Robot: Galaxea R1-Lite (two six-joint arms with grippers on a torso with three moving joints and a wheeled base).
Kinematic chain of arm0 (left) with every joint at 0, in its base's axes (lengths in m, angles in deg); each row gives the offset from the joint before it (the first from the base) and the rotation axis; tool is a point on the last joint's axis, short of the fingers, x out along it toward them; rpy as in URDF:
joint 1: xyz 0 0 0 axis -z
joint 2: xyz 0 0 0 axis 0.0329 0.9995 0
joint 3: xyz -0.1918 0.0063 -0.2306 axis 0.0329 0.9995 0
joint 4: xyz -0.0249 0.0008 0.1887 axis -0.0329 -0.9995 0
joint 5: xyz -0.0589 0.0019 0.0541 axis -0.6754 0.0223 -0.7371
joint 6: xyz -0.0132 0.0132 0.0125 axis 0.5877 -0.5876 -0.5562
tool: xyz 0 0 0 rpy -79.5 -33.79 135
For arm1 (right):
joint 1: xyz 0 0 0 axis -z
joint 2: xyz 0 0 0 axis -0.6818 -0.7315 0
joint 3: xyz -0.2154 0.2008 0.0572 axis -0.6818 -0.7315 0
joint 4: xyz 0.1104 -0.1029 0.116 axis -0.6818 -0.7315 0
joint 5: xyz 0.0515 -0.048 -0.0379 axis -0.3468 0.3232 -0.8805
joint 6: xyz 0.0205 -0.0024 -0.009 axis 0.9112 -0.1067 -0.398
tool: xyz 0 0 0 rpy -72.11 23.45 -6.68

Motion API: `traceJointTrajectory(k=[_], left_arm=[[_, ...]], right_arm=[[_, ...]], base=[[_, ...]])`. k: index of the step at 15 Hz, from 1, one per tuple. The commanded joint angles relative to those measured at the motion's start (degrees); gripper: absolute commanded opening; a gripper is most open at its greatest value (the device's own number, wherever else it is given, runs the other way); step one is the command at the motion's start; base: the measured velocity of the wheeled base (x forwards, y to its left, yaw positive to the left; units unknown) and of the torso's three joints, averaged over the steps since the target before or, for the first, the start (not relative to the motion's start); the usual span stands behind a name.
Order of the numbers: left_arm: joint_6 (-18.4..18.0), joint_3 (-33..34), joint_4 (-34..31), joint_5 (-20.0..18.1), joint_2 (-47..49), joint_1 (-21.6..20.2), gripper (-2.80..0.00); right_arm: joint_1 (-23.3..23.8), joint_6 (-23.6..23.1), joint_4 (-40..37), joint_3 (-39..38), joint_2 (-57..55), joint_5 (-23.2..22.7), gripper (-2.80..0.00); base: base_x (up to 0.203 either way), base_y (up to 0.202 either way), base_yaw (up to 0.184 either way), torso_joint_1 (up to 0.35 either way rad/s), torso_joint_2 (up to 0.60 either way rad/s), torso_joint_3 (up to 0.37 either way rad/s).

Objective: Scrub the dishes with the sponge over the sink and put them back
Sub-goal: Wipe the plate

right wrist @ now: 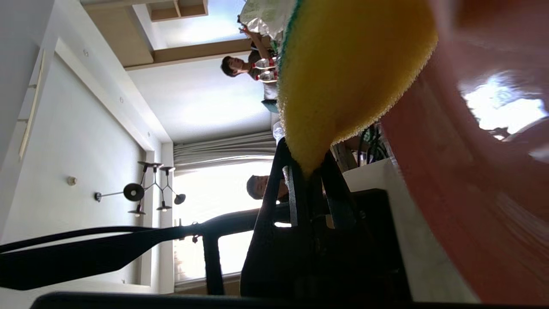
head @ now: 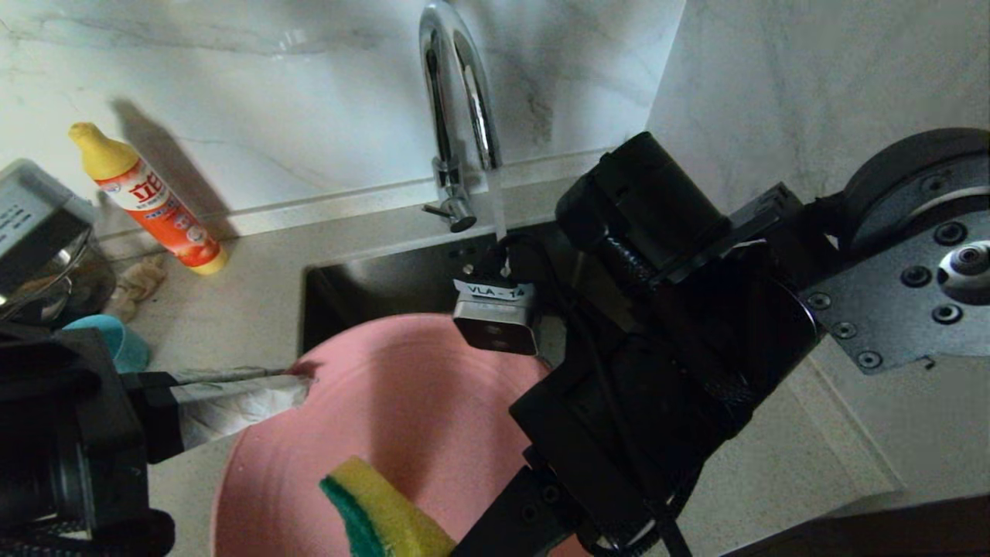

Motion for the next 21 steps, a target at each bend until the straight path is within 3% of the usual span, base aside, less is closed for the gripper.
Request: traceJointTrajectory(k=[1,8,21], left_arm=[[0.0,-0.1,0.0,0.1,-0.1,0.0,-2.80],[-0.1,-0.6,0.0,0.1,0.1,0.0,-2.80],[-0.1,-0.2,-0.5,0.2,0.4,-0.2,-2.80]], right_arm=[[2.5,0.2,-0.3,0.1,-0.9,-0.4,-2.80],[7.3,0.6,-0.7,-0.9,4.7,-0.3,-2.80],[11.6,0.5,-0.8,-9.8,15.7,-0.1,-2.80]], base=[[0.000,0.000,0.000,0.000,0.00,0.000],[0.000,0.000,0.000,0.000,0.00,0.000],[0.000,0.000,0.000,0.000,0.00,0.000]])
